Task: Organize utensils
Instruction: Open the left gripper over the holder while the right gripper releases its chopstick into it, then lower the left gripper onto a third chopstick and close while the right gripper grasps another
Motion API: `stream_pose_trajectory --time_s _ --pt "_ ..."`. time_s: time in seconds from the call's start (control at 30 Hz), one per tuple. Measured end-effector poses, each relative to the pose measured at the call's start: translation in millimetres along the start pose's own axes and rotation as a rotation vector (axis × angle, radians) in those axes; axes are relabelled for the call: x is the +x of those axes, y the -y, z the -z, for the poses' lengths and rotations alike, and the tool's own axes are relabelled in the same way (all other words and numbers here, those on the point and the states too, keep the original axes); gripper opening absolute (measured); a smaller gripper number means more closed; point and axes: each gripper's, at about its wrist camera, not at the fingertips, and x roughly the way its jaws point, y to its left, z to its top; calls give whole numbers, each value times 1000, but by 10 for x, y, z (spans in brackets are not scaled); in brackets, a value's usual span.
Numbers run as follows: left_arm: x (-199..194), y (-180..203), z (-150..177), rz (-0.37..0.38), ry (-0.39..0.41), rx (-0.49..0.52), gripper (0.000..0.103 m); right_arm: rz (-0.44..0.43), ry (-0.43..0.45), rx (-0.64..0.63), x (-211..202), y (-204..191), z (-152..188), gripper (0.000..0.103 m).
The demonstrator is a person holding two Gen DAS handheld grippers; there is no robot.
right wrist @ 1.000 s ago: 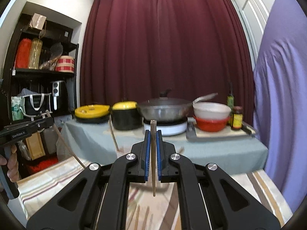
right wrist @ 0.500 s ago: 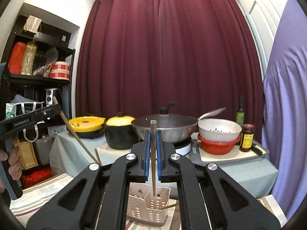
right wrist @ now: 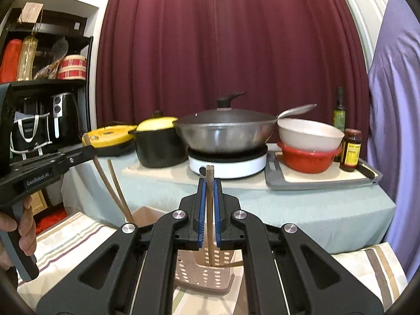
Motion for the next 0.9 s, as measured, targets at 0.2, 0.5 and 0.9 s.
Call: stream_pose_trajectory --time_s 0.2,0.5,0.9 --pt "22 -10 79 -1 -28 -8 19 5 -2 9 -53 -61 68 33" --pt "-345 28 250 -3 -23 -21 52 26 6 -7 -547 -138 124 42" --pt "-871 44 1057 -37 -136 -40 62 64 -138 33 -1334 -160 997 42"
